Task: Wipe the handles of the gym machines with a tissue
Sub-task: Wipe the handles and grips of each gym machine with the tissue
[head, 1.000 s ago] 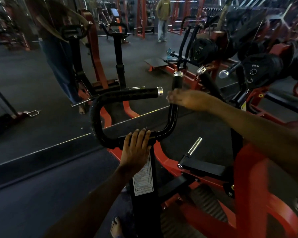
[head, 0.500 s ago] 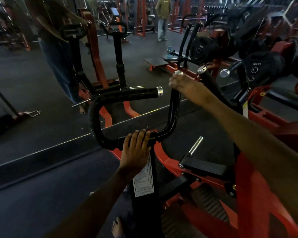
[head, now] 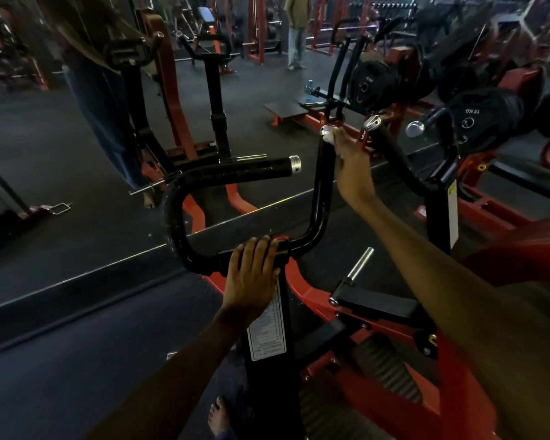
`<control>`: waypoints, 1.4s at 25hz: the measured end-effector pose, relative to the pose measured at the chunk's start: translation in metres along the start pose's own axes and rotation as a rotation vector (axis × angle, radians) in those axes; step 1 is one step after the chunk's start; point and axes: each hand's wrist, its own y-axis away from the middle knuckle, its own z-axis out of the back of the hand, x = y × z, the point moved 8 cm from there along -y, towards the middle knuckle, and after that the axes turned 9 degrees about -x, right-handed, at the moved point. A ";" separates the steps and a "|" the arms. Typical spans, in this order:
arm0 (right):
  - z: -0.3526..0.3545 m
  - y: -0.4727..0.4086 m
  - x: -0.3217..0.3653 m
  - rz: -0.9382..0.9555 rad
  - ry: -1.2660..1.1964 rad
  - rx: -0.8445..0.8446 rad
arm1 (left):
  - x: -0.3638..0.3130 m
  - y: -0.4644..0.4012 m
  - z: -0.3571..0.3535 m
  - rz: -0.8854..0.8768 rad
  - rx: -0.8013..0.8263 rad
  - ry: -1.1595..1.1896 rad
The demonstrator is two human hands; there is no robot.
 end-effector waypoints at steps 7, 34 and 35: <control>-0.020 -0.001 -0.045 -0.901 -0.510 0.126 | -0.001 -0.002 0.000 0.004 -0.011 0.011; -0.033 0.050 -0.040 -0.849 -0.543 0.591 | 0.002 0.000 -0.001 0.024 0.011 0.031; -0.032 0.040 -0.039 -0.890 -0.605 0.524 | 0.002 -0.002 -0.001 0.028 0.017 0.029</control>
